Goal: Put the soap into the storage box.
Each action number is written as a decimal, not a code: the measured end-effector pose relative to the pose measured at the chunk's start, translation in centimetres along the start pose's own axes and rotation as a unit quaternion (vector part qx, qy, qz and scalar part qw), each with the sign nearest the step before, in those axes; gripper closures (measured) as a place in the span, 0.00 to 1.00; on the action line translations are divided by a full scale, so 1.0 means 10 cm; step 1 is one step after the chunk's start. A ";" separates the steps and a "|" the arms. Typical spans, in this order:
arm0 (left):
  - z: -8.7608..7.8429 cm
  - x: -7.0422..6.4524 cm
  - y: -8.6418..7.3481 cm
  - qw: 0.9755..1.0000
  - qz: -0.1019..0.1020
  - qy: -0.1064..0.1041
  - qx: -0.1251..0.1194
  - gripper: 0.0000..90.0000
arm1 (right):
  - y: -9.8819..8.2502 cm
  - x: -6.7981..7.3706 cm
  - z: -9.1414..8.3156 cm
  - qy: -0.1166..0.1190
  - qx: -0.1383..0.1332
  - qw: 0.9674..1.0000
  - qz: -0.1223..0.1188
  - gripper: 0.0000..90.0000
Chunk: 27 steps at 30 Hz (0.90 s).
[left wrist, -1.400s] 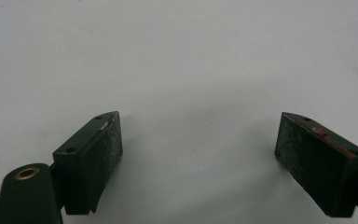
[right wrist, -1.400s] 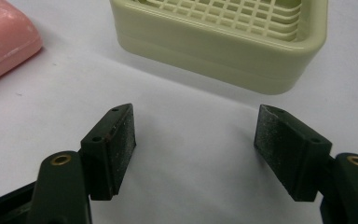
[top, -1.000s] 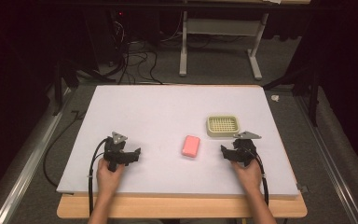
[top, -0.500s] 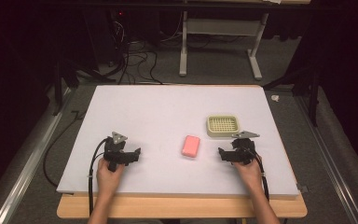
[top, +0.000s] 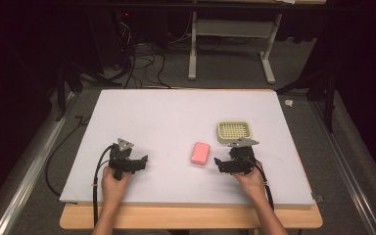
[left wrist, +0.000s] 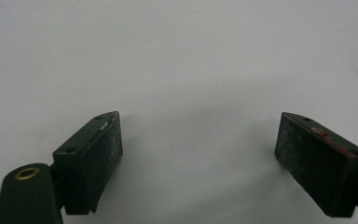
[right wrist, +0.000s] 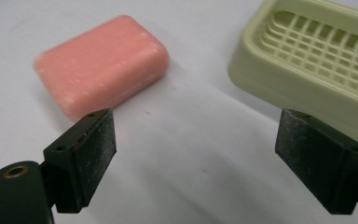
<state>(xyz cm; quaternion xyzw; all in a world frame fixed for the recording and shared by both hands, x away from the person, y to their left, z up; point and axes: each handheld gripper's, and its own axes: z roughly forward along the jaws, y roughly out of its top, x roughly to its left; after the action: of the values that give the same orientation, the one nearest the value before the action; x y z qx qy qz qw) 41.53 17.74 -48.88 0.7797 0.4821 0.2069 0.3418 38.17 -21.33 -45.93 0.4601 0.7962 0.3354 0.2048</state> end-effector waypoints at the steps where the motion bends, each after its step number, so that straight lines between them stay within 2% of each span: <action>1: 0.00 0.00 0.00 1.000 0.000 0.000 0.000 0.17 | 0.02 0.03 0.01 0.003 -0.001 1.000 -0.004 0.14; 8: 0.00 0.00 0.00 1.000 0.000 0.000 0.000 0.17 | 0.10 0.18 0.08 0.018 -0.007 1.000 -0.019 0.14; 14: 0.00 0.00 0.00 1.000 0.000 0.000 0.000 0.17 | 0.14 0.25 0.12 0.024 -0.014 0.999 -0.020 0.14; 27: 0.00 0.00 0.00 1.000 0.000 0.000 0.000 0.17 | 0.29 0.42 0.24 0.020 -0.014 0.998 -0.053 0.14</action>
<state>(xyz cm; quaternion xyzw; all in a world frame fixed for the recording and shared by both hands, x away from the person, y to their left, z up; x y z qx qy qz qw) 41.53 17.74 -48.88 0.7796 0.4823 0.2068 0.3418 39.30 -15.80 -45.54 0.4078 0.8186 0.3440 0.2129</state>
